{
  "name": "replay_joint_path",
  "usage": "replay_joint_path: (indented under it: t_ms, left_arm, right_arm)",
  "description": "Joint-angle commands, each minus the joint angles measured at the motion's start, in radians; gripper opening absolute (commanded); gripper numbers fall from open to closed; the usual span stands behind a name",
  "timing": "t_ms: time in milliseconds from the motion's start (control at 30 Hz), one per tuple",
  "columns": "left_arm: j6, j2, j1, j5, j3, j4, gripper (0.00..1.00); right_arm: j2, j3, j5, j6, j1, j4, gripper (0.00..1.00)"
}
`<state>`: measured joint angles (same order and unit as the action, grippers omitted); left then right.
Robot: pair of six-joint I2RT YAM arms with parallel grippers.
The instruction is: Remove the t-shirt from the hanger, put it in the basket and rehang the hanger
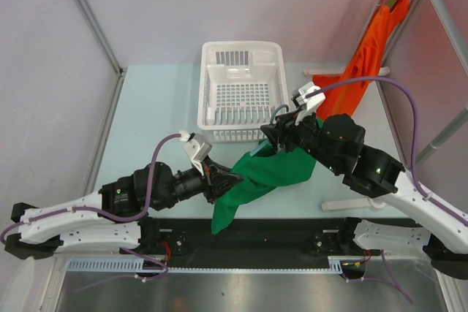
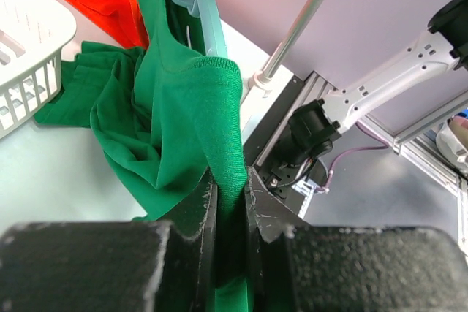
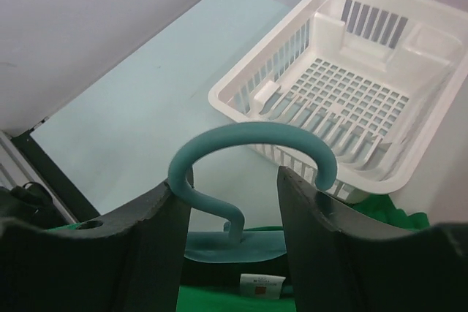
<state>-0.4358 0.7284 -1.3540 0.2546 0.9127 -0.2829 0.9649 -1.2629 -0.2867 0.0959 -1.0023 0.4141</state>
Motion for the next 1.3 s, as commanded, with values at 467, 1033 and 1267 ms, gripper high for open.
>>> replay_joint_path:
  t_ms: [467, 1033, 1267]
  left_arm:
    - [-0.021, -0.012, 0.004, -0.077, 0.072, 0.091, 0.06]
    - [-0.087, -0.044, 0.006, 0.251, -0.023, -0.146, 0.00]
    - [-0.248, -0.279, 0.006, 0.555, -0.099, -0.211, 0.00]
  right_arm:
    - [-0.037, 0.093, 0.008, 0.050, 0.030, -0.158, 0.08]
    - [-0.224, -0.041, -0.363, 0.039, 0.024, 0.110, 0.00]
    - [-0.373, 0.034, -0.652, 0.266, 0.025, 0.163, 0.00]
